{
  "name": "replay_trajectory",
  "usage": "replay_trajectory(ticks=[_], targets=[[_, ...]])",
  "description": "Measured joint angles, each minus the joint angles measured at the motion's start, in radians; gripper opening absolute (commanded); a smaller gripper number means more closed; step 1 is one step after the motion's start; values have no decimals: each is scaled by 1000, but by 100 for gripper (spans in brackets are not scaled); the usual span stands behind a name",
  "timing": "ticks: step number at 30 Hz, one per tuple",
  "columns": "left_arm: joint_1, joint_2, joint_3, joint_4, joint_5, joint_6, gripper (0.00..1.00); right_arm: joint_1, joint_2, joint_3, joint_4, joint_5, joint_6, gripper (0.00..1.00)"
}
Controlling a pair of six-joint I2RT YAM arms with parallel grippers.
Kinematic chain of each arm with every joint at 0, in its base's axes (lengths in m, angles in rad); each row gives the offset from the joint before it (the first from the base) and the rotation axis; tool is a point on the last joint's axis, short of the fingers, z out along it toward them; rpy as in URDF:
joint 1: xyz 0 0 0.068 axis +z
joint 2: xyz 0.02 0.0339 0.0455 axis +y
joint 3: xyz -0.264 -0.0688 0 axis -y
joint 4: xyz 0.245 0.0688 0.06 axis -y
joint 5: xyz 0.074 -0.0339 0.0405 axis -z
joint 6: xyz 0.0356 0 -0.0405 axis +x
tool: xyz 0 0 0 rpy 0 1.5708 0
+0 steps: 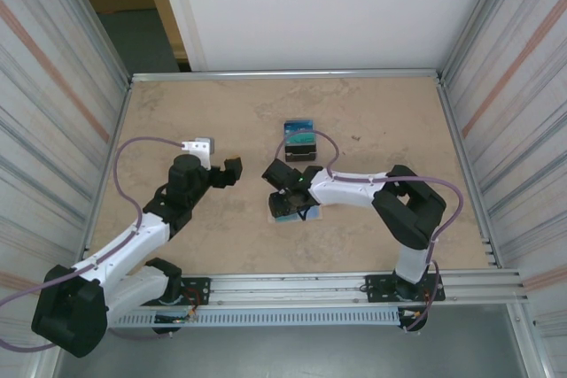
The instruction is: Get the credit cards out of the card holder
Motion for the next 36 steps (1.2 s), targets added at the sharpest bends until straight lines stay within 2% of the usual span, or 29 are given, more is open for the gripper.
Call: replay_trajectory(ticks=[5, 10, 19, 27, 36], targets=[[0, 0, 8, 0, 8, 0, 99, -8, -3, -4, 1, -8, 7, 35], [-8, 0, 19, -4, 6, 3, 99, -11, -7, -4, -4, -4, 7, 36], [-79, 25, 68, -37, -36, 47, 98, -21, -50, -35, -26, 48, 11, 39], [-130, 63, 95, -67, -89, 93, 99, -68, -112, -100, -32, 78, 38, 42], [-227, 121, 128, -107, -169, 151, 99, -127, -179, -170, -31, 79, 68, 41]])
